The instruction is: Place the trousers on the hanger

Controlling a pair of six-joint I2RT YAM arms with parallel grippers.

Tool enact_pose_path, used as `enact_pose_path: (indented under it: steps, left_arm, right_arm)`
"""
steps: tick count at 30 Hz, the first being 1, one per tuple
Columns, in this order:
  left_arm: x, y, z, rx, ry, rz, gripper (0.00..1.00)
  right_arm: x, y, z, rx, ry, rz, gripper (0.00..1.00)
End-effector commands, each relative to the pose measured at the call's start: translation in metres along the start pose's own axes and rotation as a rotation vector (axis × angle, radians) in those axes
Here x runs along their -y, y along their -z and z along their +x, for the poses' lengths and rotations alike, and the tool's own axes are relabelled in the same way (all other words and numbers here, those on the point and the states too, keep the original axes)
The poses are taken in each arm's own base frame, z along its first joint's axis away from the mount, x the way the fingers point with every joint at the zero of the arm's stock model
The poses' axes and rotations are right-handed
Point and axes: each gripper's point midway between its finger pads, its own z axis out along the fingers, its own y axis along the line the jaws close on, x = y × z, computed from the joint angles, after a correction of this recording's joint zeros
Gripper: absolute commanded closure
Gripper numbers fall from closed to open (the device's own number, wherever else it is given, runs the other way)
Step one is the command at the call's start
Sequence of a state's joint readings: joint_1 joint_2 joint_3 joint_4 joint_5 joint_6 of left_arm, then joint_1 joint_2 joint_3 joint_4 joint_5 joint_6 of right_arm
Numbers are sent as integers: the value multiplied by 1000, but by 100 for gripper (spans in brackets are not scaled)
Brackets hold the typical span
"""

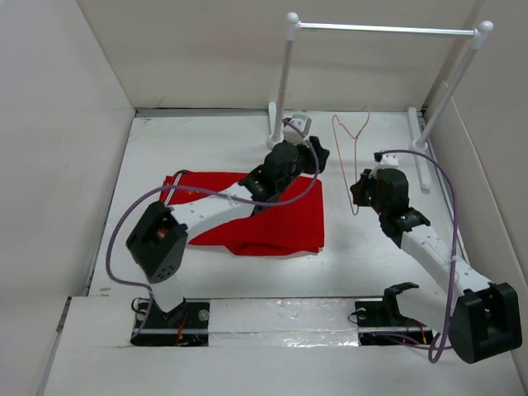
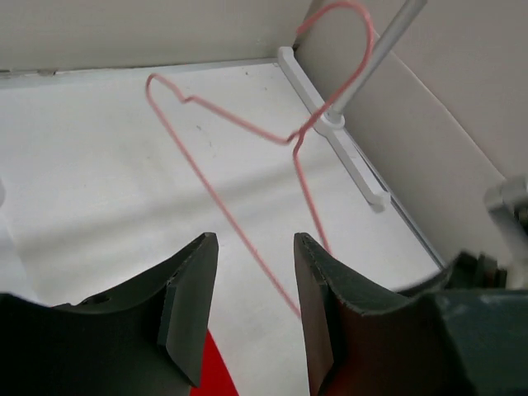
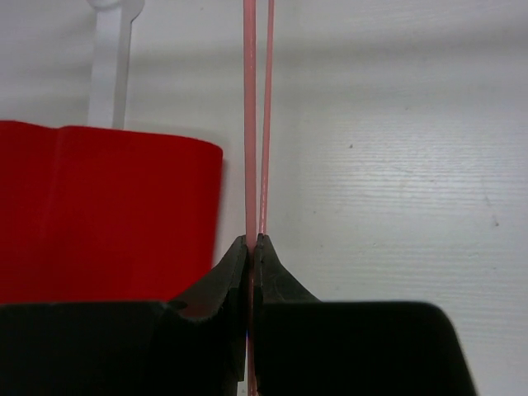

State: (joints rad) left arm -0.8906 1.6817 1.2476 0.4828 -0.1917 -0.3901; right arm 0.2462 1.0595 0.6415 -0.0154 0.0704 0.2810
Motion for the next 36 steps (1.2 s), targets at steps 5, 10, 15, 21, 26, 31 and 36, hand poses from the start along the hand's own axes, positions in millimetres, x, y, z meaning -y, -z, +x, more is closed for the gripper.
enact_pose_path:
  steps: [5,10,15,21,26,31,36]
  left_arm:
    - [26,-64,-5,-35,-112,38,60]
    - [44,-81,-7,-25,-155,62,59]
    - [48,-87,12,-66,-183,57,60]
    - [37,-103,15,-60,-213,-9,63]
    - [30,-114,18,-56,-249,-48,64]
    - [25,-112,17,-31,-276,-118,72]
    - [23,-99,9,12,-273,-135,62]
  right_arm:
    - [-31,12,10,25,-1,-95,100]
    - [-33,16,14,24,13,-85,100]
    - [-29,17,13,39,16,-67,100]
    - [-36,20,14,30,22,-89,100]
    - [-36,22,18,21,26,-89,100]
    - [-35,20,24,1,30,-75,100]
    - [-32,19,22,7,29,-54,100]
